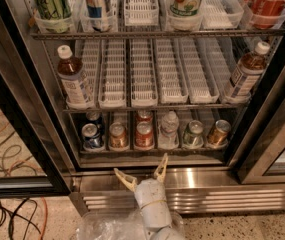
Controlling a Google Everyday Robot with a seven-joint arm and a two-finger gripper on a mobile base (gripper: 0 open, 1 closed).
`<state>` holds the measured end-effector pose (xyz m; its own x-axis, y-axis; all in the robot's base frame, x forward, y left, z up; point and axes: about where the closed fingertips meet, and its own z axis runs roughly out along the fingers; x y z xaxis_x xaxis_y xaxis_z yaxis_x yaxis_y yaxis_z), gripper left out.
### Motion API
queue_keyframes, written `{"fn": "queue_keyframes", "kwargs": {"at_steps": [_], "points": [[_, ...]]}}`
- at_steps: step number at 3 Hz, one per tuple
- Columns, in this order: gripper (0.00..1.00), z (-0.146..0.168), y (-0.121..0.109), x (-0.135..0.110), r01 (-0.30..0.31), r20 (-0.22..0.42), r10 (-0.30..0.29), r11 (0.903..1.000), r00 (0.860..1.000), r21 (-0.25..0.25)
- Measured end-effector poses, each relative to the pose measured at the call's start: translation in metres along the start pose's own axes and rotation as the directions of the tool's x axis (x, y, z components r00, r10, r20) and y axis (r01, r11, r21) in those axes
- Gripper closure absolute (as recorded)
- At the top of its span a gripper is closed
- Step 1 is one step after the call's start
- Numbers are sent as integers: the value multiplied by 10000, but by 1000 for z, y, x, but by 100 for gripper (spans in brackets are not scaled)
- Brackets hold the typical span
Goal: Pick coke can from bottom shelf of fridge
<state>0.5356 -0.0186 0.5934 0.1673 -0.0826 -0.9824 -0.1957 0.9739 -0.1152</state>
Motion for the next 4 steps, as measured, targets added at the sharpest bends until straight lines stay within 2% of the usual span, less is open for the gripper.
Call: {"fn": "queue_keyframes", "kwargs": {"at_steps": [1,2,3,4], "points": [[0,0,0,0,3,-1,-3,10000,10000,2],[0,5,-1,-3,-148,318,142,9997,9994,168],[0,15,-5,-6,-557,913,523,9978,9945,351],[0,24,-7,-5,-735,1283,664,9960,9895,511]]}}
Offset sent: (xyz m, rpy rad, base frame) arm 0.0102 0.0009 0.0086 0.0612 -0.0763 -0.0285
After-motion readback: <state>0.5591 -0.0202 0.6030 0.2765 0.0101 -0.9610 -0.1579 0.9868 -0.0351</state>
